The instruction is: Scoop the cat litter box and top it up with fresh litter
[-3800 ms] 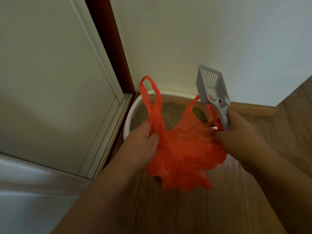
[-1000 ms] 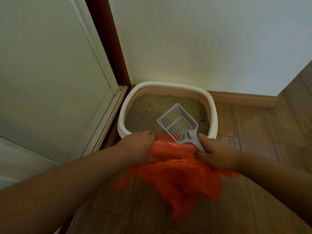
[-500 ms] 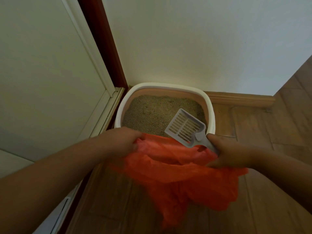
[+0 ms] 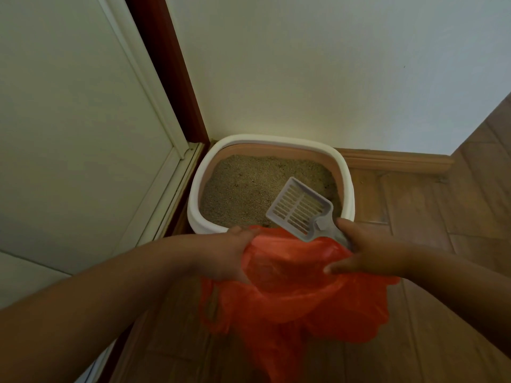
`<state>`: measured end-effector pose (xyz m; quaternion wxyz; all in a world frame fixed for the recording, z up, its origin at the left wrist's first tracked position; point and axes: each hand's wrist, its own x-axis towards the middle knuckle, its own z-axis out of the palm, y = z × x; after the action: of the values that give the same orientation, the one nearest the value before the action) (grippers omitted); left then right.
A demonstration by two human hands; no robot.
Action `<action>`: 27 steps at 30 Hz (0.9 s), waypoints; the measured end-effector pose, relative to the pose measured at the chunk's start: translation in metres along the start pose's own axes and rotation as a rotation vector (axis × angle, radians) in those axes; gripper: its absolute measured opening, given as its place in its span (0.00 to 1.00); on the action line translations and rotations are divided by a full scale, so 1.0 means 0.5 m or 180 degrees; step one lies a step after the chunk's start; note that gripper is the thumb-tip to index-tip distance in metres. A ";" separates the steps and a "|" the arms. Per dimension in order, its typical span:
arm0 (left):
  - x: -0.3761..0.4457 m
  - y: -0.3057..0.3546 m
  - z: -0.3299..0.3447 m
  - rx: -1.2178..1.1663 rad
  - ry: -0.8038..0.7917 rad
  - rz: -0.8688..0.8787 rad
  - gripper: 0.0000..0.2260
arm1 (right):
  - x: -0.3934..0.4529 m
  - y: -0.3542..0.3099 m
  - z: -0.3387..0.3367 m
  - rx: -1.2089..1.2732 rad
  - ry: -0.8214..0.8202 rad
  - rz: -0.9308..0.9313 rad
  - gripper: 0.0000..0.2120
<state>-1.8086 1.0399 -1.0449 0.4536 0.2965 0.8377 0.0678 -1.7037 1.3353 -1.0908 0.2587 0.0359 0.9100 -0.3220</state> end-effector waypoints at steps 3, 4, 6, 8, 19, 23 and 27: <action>-0.002 -0.005 0.001 0.0226 -0.0172 0.0041 0.58 | 0.000 -0.007 0.006 -0.0244 -0.0124 0.0057 0.43; -0.004 -0.007 0.001 0.0208 -0.0205 0.0106 0.57 | 0.000 -0.010 0.008 -0.0315 -0.0156 0.0092 0.42; -0.006 -0.012 -0.002 0.0193 -0.0199 0.0299 0.55 | 0.003 -0.010 0.011 -0.0477 -0.0192 0.0127 0.47; -0.005 -0.018 -0.006 0.0162 -0.0090 0.0500 0.46 | 0.008 -0.005 0.012 -0.0515 -0.0261 0.0130 0.47; -0.006 -0.009 -0.002 -0.1076 -0.0053 0.0042 0.38 | 0.016 0.009 0.025 -0.0525 -0.0218 0.0090 0.38; -0.010 0.000 0.007 -0.0638 -0.0333 0.0075 0.49 | 0.021 0.011 0.036 -0.0510 -0.0224 0.0042 0.34; -0.006 0.006 0.008 -0.1160 -0.0335 0.0094 0.53 | 0.030 0.006 0.035 -0.0393 -0.0085 -0.0042 0.30</action>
<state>-1.8030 1.0400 -1.0442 0.5419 0.2248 0.7823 0.2095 -1.7083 1.3254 -1.1114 0.2705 0.0095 0.9248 -0.2674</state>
